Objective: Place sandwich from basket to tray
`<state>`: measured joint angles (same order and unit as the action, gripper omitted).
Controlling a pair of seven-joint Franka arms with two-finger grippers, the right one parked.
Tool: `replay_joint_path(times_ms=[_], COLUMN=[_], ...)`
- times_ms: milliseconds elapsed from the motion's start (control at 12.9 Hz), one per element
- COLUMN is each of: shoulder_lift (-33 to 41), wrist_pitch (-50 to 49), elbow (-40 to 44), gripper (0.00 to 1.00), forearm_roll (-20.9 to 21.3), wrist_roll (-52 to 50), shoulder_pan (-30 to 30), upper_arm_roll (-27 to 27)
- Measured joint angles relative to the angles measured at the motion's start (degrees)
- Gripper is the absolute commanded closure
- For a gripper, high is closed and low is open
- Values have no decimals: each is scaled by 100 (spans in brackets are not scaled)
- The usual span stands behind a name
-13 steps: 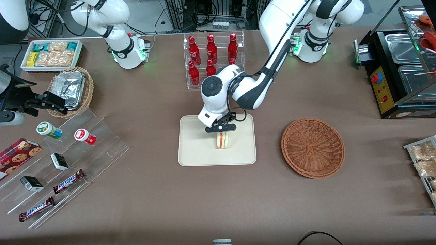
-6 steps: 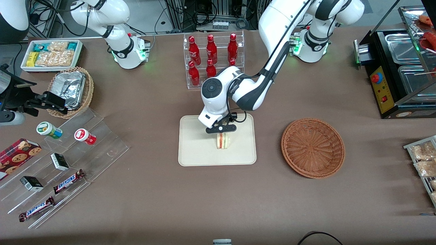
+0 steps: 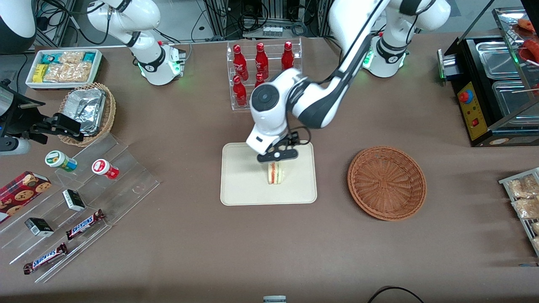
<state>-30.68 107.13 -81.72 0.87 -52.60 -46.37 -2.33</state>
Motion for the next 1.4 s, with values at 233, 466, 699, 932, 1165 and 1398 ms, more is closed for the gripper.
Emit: replay_joint_path(times_ms=[233, 466, 699, 932, 1165, 1398], shoulder_lift=[1004, 1929, 2644, 3093, 3339, 3356], wrist_pitch=[-1147, -2230, -2907, -2995, -2997, -2983], elbow=[19, 7, -141, -484, -754, -812], gripper=[1, 1, 1, 1, 1, 1], forearm_roll=[0, 22, 36, 37, 36, 27], wrist_roll=[27, 279, 1603, 2889, 3784, 4352], shoulder_pan=[513, 1031, 1922, 2856, 3529, 4111], upper_arm_roll=[-26, -49, -78, -99, -101, -89])
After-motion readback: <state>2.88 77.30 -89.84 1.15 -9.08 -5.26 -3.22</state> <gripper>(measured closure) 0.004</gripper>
